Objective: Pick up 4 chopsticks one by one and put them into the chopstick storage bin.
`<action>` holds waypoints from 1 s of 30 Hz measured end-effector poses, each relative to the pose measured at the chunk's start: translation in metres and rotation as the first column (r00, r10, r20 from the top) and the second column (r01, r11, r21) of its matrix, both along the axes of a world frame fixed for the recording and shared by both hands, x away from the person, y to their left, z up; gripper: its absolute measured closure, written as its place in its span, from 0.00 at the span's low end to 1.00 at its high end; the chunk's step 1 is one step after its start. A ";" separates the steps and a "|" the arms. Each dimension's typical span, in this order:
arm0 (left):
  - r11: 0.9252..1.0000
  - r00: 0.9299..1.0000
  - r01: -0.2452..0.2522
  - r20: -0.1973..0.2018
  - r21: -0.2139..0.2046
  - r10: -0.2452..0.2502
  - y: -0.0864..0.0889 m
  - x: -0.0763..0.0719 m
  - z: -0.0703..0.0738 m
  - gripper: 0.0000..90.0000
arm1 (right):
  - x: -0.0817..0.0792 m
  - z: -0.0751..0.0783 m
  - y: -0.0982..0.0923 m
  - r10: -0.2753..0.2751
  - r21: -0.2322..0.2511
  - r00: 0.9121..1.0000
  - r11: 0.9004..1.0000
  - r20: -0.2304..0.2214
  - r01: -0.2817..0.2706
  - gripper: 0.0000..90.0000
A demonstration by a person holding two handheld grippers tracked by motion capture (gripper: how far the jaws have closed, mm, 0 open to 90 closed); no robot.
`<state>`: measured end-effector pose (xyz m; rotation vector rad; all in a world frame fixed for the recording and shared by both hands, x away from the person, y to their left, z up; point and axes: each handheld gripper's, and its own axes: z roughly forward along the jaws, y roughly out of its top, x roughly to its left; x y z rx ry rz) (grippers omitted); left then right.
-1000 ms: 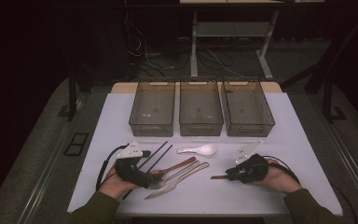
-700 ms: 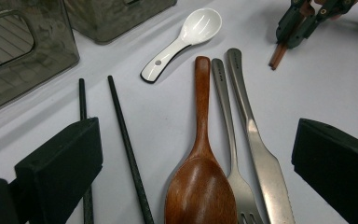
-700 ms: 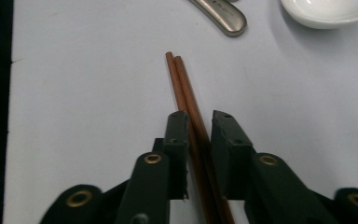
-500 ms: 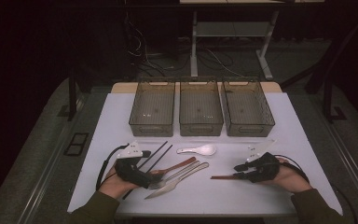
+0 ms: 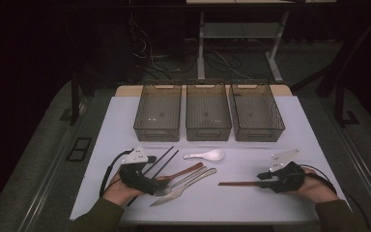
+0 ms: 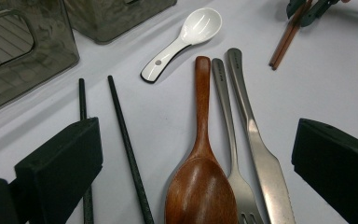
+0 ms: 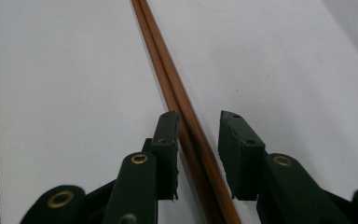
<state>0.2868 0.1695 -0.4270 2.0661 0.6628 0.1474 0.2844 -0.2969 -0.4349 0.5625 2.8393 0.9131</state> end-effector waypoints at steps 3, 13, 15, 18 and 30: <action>1.000 1.000 0.000 0.000 0.001 0.000 0.000 0.000 0.000 0.01 | -0.002 -0.002 0.000 -0.001 -0.013 1.000 1.000 -0.015 0.001 0.76; 1.000 1.000 0.000 -0.001 0.000 0.000 0.000 0.000 0.000 0.01 | -0.002 -0.001 0.001 0.001 -0.020 1.000 1.000 -0.019 -0.001 0.80; 1.000 1.000 0.000 -0.001 0.000 0.000 0.000 0.000 0.000 0.01 | -0.002 -0.001 0.001 0.002 -0.022 1.000 1.000 -0.022 -0.002 0.81; 1.000 1.000 -0.001 -0.002 0.000 0.001 0.000 0.000 0.000 0.01 | -0.003 -0.001 0.002 0.008 -0.029 1.000 1.000 -0.022 -0.009 0.81; 1.000 1.000 0.003 -0.002 0.007 -0.003 0.000 0.000 0.000 0.01 | -0.011 0.001 0.004 0.046 -0.046 0.998 0.998 -0.032 -0.047 0.84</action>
